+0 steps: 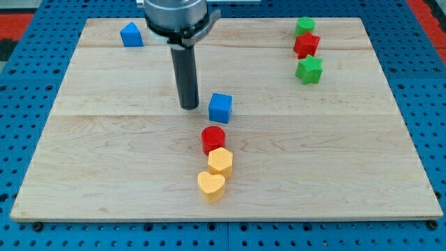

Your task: Move the blue cube below the green star

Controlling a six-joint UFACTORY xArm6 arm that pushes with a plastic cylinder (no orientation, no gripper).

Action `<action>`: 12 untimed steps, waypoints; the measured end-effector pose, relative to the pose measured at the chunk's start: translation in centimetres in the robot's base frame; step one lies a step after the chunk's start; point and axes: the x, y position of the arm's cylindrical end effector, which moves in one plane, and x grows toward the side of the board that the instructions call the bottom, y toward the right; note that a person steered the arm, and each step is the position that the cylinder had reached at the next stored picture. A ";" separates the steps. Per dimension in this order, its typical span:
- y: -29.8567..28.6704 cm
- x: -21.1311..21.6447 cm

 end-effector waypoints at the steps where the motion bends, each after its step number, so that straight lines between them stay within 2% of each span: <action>1: 4.4 0.9; 2: 6.3 -0.2; 3: 4.7 -1.0; 7: 4.8 -1.0; 12: 7.5 -2.5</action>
